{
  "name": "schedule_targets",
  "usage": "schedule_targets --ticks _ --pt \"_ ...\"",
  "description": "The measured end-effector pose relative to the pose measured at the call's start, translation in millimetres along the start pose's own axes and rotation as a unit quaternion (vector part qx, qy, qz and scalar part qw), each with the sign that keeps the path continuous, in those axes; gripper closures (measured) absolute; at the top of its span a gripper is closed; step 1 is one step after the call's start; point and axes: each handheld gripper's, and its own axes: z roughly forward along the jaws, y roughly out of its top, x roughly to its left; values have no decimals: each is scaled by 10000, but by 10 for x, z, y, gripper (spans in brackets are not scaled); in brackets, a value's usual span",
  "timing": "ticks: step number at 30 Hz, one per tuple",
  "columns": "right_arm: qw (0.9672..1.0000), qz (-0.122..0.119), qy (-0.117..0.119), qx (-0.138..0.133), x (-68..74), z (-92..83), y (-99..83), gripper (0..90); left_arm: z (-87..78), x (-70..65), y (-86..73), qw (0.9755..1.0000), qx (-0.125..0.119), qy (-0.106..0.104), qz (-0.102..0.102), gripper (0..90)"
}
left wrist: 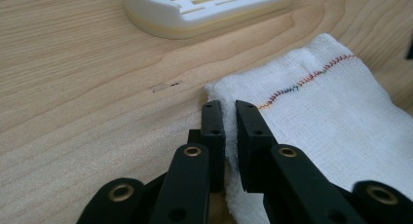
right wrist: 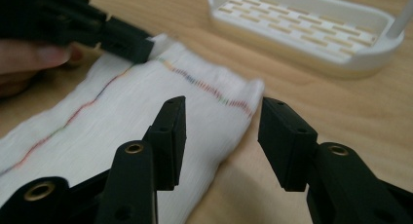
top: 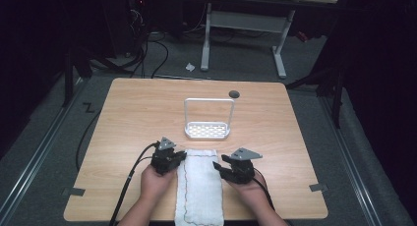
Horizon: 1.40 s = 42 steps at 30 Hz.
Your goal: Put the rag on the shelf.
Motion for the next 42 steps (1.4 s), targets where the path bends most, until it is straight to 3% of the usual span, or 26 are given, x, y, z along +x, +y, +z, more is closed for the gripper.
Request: schedule_targets --ticks 6,8,12,13,14,16,17,22,27,31,33,39,42 --pt "9983 305 -186 465 -108 387 178 535 -8 44 -5 9997 28 -172 -167 830" --pt "9975 236 -201 629 -95 456 162 549 -7 42 -6 9997 13 -170 -162 830" --pt "9979 291 -82 572 -82 448 132 680 -7 44 -5 9997 23 -191 -162 830" --pt "9984 227 4 519 -79 438 106 750 -6 43 -6 9997 14 -193 -166 830" --pt "9984 227 4 519 -79 438 106 750 -6 44 -5 9997 22 -192 -169 830" --pt "9990 127 -25 438 -65 428 95 853 -2 49 -3 9996 12 -200 -201 830" --pt "9991 47 -24 411 -63 426 97 856 -3 49 -2 9996 -2 -218 -194 830" --pt "9998 97 86 173 -81 339 98 861 -20 65 -5 9991 -121 -341 -214 832" --pt "10000 -6 45 16 -33 234 108 862 -106 16 -32 9981 -507 -335 -45 834" --pt "9997 -115 15 -204 32 127 141 862 -188 -19 -12 9970 -687 -355 -105 835" --pt "9994 -169 -3 -293 54 77 164 862 -249 -34 43 9959 -811 -393 -104 835" --pt "9982 -208 -48 -559 65 -18 278 861 -336 -156 221 9940 -1009 -335 260 836" --pt "9967 -255 -136 -759 48 -96 382 861 -382 -183 301 9920 -1182 -347 284 836"
